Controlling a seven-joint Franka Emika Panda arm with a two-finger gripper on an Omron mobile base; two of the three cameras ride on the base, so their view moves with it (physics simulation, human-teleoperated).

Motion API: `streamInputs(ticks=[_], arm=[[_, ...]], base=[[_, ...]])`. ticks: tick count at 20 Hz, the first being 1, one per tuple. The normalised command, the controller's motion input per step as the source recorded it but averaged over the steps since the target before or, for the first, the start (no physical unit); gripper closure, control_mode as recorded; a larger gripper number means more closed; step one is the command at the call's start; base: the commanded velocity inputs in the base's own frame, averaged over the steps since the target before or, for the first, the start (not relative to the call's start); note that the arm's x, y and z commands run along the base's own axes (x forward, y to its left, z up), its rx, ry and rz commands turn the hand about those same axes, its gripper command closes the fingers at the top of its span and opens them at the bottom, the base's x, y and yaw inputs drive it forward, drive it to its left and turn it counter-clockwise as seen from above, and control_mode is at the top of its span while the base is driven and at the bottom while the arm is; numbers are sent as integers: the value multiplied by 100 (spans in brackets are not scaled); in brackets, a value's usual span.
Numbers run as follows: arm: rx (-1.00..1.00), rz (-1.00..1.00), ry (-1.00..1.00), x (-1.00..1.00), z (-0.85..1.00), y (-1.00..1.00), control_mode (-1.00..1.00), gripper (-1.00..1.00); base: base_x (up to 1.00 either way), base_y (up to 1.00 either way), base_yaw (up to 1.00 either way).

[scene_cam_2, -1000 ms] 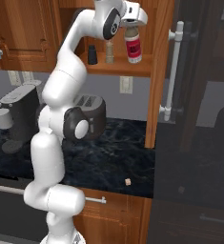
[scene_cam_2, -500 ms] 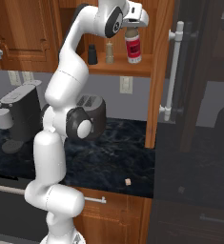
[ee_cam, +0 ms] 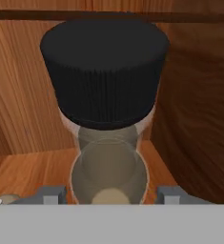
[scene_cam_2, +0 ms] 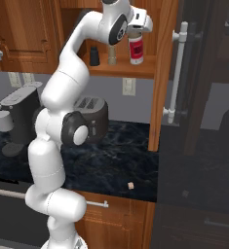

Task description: There are various items on the counter. Only move the condiments/shakers into the cabinet.

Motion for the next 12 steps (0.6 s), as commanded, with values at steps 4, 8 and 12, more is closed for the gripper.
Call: streamInputs(ticks=[4,8,12], arm=[[-15,-1,-3,95,-55,-11,-100,-100],[-15,-5,0,100,-58,-13,-100,-100],[-13,-6,0,95,-47,-9,-100,-100]], base=[[0,0,0],[0,0,0],[0,0,0]])
